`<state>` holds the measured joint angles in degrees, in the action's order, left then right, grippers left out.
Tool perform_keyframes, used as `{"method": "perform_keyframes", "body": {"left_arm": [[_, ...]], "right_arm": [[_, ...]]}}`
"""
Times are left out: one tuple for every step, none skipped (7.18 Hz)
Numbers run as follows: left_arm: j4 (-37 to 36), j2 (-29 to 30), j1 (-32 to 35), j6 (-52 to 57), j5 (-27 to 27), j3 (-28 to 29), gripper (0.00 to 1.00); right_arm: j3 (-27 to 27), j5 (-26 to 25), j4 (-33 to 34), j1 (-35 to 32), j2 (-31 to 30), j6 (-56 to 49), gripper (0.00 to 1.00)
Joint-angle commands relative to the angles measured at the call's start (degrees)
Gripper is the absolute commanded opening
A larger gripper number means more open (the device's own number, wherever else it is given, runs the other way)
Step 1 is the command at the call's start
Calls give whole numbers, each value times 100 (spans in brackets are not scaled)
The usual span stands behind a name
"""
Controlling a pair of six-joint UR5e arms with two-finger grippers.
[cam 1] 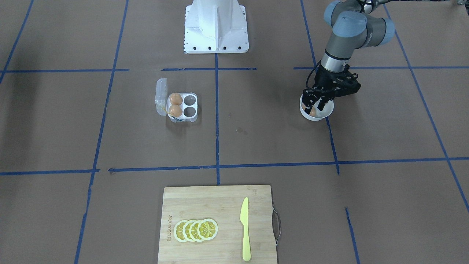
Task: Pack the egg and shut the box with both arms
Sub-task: 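Reach the left gripper down into the white bowl over the brown egg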
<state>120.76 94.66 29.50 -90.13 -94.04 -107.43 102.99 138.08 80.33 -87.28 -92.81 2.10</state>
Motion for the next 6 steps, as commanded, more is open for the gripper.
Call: {"method": "perform_keyframes", "body": {"left_arm": [[0,0,-110,4,0,3,61],[0,-9,-155,4,9,12,61],[0,-9,-155,22,9,21,61],[0,-18,-146,39,0,38,61],[0,-27,-129,135,0,30,61],[0,-35,-129,145,9,38,61]], "right_arm": [[2,0,0,0,-1,-8,100],[2,0,0,0,-1,-8,100],[2,0,-87,0,-1,10,100],[2,0,-131,0,-9,10,100],[-7,0,-140,0,-9,10,100],[2,0,-141,0,-18,10,100]]}}
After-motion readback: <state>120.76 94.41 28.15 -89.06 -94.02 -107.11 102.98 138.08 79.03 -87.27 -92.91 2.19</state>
